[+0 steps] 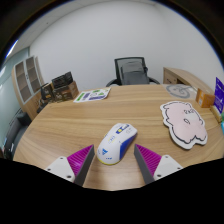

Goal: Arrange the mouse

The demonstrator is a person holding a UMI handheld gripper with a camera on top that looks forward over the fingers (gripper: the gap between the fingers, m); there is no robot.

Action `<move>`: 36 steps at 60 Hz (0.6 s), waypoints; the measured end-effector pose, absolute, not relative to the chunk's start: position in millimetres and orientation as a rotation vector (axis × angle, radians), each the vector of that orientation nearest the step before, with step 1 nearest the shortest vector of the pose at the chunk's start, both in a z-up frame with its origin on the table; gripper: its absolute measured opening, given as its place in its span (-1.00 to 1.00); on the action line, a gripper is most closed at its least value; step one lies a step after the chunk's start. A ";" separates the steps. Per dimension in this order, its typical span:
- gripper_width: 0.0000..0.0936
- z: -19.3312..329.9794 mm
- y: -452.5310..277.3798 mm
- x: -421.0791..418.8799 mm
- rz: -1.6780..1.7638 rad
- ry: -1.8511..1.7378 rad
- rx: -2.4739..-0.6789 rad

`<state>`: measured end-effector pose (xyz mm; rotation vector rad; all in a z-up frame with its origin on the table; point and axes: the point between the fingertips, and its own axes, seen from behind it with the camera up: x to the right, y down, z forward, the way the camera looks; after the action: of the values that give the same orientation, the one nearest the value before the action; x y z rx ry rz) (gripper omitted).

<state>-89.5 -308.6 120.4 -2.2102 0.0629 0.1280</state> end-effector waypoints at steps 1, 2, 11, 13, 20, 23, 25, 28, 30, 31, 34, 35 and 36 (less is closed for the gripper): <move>0.79 121.8 -306.9 -91.2 0.130 0.057 -2.203; 0.78 121.6 -306.2 -93.6 0.133 0.049 -2.201; 0.75 131.5 -310.3 -112.1 0.089 0.020 -2.204; 0.75 133.3 -312.7 -115.9 0.083 0.023 -2.203; 0.45 133.2 -313.7 -137.6 0.008 0.016 -2.206; 0.27 134.8 -324.2 -142.7 -0.035 0.005 -2.203; 0.21 132.7 -320.0 -146.1 -0.049 0.011 -2.206; 0.06 132.7 -329.8 -152.2 -0.068 0.026 -2.222; -0.02 132.9 -340.3 -159.2 -0.077 0.027 -2.245; -0.03 134.9 -352.0 -166.9 -0.087 0.031 -2.260; -0.14 134.6 -347.9 -166.7 -0.110 0.051 -2.299; -0.18 135.6 -352.3 -169.1 -0.122 0.048 -2.308; -0.18 137.1 -356.1 -171.7 -0.134 0.038 -2.315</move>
<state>-171.7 -356.1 137.1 -2.3150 0.0376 -0.1342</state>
